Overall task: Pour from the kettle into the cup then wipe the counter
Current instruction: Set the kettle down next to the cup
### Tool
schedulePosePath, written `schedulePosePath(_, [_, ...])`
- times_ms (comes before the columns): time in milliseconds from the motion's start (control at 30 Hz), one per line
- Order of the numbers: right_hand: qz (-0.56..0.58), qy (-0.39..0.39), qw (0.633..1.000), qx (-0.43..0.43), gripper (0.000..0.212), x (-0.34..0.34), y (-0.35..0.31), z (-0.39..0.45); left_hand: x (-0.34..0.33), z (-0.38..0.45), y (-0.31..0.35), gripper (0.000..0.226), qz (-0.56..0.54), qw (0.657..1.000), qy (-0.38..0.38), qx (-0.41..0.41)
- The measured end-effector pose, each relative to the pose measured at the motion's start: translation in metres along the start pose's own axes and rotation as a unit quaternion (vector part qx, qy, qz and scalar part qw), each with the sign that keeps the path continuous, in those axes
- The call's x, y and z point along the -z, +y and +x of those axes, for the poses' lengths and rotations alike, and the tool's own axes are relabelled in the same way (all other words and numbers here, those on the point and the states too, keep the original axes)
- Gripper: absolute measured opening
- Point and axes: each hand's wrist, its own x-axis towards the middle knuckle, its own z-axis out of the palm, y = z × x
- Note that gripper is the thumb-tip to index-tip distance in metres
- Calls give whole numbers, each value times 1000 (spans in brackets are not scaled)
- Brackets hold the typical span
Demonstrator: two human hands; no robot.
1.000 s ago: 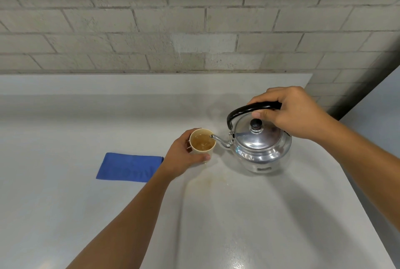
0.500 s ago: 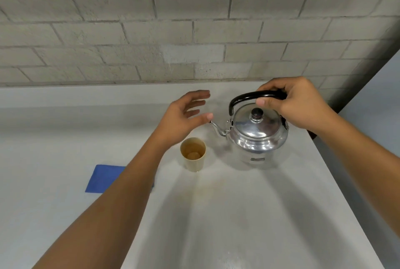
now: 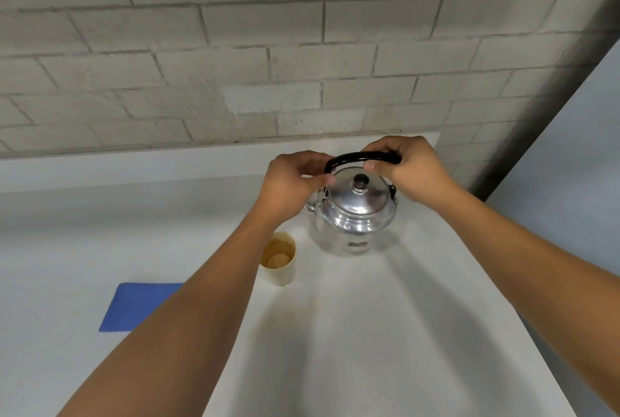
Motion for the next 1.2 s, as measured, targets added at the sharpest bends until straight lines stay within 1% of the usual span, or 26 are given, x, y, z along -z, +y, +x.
schedulePosePath(233, [-17,-26,999,-29,25,-9,18,11,-9,6,-21,30,19,999,8,28])
schedulePosePath(500, [-39,-49,998,-32,19,-15,30,17,-10,16,-31,25,70,996,-15,45])
schedulePosePath(833, [-46,-58,996,-55,24,-19,39,25,-16,22,-39,25,84,995,-22,51])
schedulePosePath(1033, [-56,-66,994,-63,23,-16,39,28,-19,25,-43,26,91,994,-22,54])
schedulePosePath(1100, [-74,-77,992,-60,28,-14,35,29,-17,24,-43,29,99,993,-32,52])
schedulePosePath(1200, [-114,-74,990,-30,43,-14,21,29,-4,17,-40,44,94,993,-45,48])
